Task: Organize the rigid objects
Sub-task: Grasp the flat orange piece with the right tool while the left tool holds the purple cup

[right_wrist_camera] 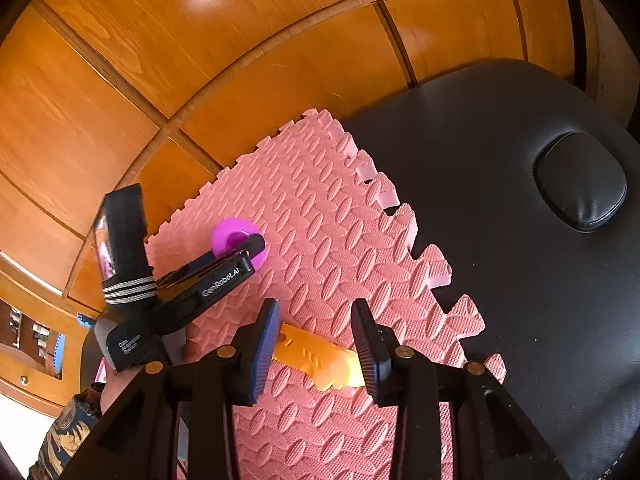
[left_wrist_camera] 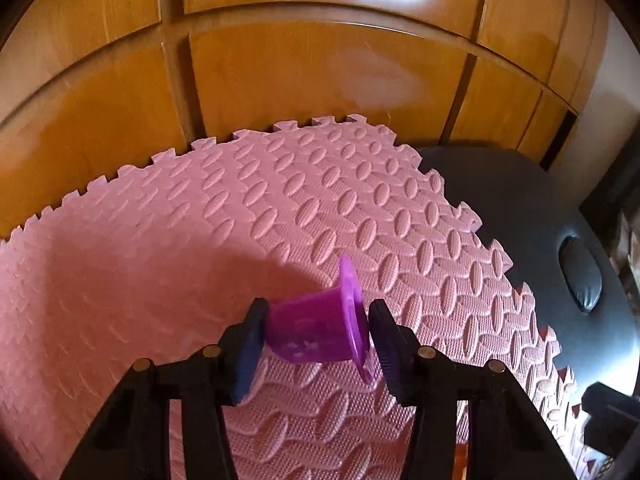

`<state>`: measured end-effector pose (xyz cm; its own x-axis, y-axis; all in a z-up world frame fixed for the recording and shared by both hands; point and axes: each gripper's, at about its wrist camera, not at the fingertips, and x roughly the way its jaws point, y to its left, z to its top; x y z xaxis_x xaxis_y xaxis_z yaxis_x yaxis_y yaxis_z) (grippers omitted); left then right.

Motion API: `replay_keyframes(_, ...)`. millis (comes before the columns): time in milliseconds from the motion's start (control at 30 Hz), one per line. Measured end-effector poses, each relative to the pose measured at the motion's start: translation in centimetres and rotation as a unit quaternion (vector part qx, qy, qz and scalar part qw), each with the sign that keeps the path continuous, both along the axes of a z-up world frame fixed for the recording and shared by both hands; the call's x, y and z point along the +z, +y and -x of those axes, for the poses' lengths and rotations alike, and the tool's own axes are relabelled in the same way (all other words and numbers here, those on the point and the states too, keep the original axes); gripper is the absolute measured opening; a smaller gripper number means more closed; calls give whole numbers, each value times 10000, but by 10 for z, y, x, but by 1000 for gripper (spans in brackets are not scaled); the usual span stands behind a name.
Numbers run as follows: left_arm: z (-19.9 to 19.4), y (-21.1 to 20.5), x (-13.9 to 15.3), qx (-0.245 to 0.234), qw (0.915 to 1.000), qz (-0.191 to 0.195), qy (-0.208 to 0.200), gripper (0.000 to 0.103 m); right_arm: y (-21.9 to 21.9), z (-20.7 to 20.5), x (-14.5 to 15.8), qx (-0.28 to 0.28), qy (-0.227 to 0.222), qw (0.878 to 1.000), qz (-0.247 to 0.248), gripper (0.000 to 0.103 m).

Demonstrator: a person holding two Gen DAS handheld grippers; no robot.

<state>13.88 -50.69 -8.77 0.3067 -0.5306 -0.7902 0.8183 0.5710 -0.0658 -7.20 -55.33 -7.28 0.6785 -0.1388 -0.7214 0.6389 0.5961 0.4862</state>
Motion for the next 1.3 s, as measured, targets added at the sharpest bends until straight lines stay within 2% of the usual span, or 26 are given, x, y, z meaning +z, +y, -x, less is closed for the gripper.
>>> replay_keyframes(100, 5, 7, 3, 48, 10000, 70, 44, 49, 0, -1, 0, -5, 24, 10000, 42, 37)
replay_keyframes(267, 18, 28, 11, 307, 9995, -96, -72, 48, -4, 1, -2, -99, 35, 9999, 39, 37)
replay_keyframes(400, 29, 47, 22, 450, 9989, -54, -139, 48, -7, 0, -5, -60, 42, 10000, -16, 37)
replay_keyframes(533, 43, 69, 37, 549, 9984, 64, -143, 48, -4, -7, -11, 110, 108, 9998, -111, 43)
replay_keyframes(900, 80, 122, 72, 603, 9975, 336, -130, 48, 16, -35, -30, 794, 667, 9946, 87, 48)
replay_keyframes(1000, 88, 140, 78, 645, 9971, 399, -62, 48, 25, -38, -31, 1191, 474, 9917, -123, 48)
replay_keyframes(1100, 94, 157, 83, 688, 9966, 452, 0, 48, 40, -47, -32, 1744, 380, 9835, -304, 48)
replay_keyframes(1200, 100, 175, 90, 743, 9959, 521, -37, 48, 43, -46, -28, 1602, 434, 9861, 11, 48)
replay_keyframes(1300, 106, 190, 94, 790, 9952, 578, -40, 48, 36, -42, -32, 1357, 520, 9894, 8, 48)
